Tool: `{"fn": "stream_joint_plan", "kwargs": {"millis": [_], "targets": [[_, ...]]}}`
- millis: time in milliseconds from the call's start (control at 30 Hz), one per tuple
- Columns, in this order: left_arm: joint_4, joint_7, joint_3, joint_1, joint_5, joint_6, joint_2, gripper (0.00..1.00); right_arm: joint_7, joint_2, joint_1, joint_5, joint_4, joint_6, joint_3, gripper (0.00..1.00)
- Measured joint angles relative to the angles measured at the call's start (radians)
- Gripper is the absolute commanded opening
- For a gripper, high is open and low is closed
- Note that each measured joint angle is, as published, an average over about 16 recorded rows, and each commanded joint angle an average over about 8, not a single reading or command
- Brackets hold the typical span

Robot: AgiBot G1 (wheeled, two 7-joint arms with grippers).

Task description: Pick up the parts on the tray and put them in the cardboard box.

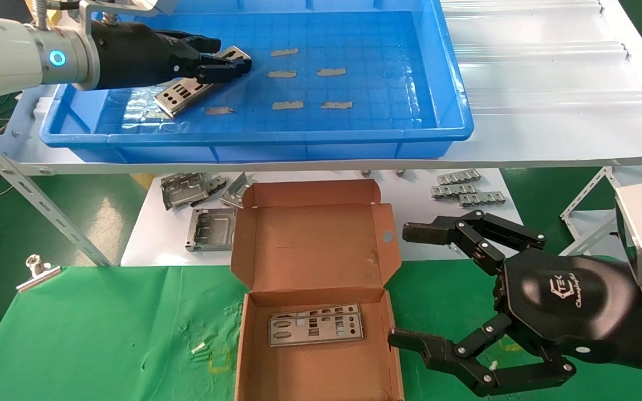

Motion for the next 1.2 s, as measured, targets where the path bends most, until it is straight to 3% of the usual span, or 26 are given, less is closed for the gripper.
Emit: {"fn": "stream_joint_plan", "kwargs": {"millis": [100,167,1200], "targets": [[-0.001,0.000,-0.001,0.000,-0.001,0.003,-0.001,0.08,0.000,0.000,0.000,0.000,0.000,0.000,0.000,1.00],[-0.002,0.000,-0.001,0.000,-0.001,0.004,-0.001,0.00,0.000,0.000,0.000,0.000,0.000,0.000,0.000,1.00],[-0.006,0.005,-0.004,-0.003,-0.006,-0.002,-0.003,0.00,0.000,0.000,0.000,0.000,0.000,0.000,0.000,1.00]]}}
